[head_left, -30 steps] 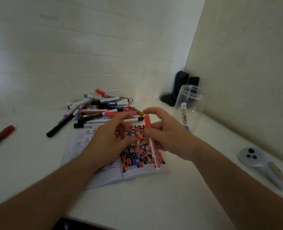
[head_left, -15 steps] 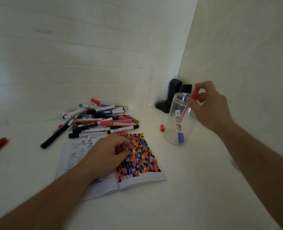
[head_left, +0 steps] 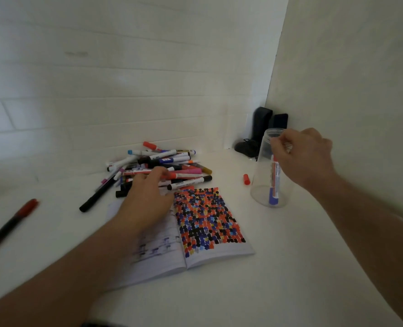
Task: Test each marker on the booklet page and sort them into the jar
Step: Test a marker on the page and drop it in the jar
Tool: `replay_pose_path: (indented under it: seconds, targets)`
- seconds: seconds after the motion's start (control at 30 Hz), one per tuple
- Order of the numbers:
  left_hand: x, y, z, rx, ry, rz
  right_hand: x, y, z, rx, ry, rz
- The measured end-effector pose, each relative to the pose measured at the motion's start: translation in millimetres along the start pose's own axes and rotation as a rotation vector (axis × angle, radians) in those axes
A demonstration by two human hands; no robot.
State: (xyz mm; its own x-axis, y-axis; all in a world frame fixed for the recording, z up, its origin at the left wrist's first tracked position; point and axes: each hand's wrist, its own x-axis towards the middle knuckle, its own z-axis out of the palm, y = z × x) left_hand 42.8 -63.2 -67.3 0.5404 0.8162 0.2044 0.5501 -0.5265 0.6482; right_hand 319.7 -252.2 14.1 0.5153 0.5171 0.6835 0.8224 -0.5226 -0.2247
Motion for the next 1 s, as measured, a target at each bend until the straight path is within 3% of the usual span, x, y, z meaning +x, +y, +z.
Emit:
replay_pose_path:
  seconds: [0.13, 0.33, 0.43, 0.5, 0.57, 0.6, 0.67, 0.73, 0.87, 1.0]
  targets:
    - [13.8, 10.7, -0.4, 0.215, -0.098, 0.033, -4.3, -6.8, 6.0, 0.085, 0.088, 0.042]
    - [14.2, 9.8, 16.3, 0.57, 0.084, 0.082, -4.6, -8.4, 11.0, 0.031, 0.093, 0.047]
    - [13.6, 5.5, 15.0, 0.523, 0.121, 0.093, -7.3, -6.8, 10.0, 0.056, 0.094, 0.042]
    - [12.5, -0.2, 10.1, 0.398, 0.123, 0.113, -14.8, -7.5, 5.2, 0.109, 0.27, 0.001]
    - [8.2, -4.7, 2.8, 0.233, 0.073, 0.168, -25.6, -14.5, -0.1, 0.132, 0.44, -0.179]
    - [3.9, -4.3, -1.6, 0.158, 0.046, 0.2, -31.5, -21.5, -1.3, 0.171, 0.414, -0.301]
    - [-7.5, 1.7, -8.7, 0.046, -0.004, 0.25, -46.1, -40.2, 0.9, 0.261, 0.175, -0.448]
    - [-16.4, 9.4, -10.8, -0.034, -0.043, 0.278, -62.1, -57.7, 11.9, 0.271, -0.038, -0.478]
    - [-26.3, 23.0, -7.0, -0.143, -0.09, 0.361, -84.5, -82.9, 40.9, 0.02, -0.257, -0.506]
    - [-31.3, 29.2, -8.7, -0.376, -0.101, 0.433, -86.7, -87.9, 41.0, 0.102, -0.195, -0.511]
